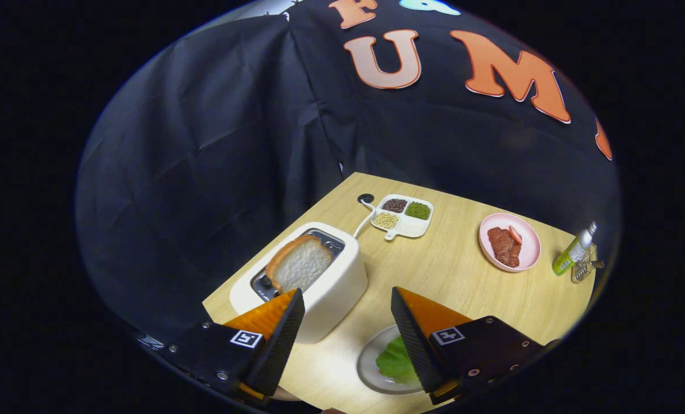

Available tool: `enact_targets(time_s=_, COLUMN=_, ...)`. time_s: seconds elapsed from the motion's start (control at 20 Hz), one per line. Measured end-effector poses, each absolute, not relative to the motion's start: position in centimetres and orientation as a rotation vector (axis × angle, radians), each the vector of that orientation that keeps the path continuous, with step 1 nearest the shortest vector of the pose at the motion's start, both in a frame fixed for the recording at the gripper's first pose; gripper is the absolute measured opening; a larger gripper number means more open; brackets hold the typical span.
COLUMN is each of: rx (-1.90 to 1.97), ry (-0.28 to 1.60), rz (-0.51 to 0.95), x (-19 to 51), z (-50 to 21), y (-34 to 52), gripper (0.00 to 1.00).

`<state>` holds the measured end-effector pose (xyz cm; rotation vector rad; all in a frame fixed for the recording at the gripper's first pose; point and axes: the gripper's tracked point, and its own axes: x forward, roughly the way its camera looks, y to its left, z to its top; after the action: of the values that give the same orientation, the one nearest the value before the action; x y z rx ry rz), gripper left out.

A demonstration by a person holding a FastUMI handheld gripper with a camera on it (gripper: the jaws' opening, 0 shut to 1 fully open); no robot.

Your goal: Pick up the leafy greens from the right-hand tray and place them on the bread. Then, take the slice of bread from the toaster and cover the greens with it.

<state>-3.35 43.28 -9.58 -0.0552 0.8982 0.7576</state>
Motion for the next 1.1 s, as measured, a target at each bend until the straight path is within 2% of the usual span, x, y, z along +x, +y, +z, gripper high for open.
enact_targets(time_s=0.3, rx=-0.002, ry=0.981, rz=0.744, x=-2.9, z=-8.5, y=48.1, gripper=0.92)
enact_targets(time_s=0.8, rx=-0.02, ry=1.184, rz=0.699, x=-3.0, z=-12.2, y=52.0, gripper=0.8)
enact_targets(time_s=0.9, rx=-0.036, ry=1.218, rz=0.686, x=-3.1, z=-13.3, y=52.4, gripper=0.77)
enact_targets(time_s=1.1, rx=-0.057, ry=1.254, rz=0.684, x=-3.7, z=-14.7, y=52.3, gripper=0.57)
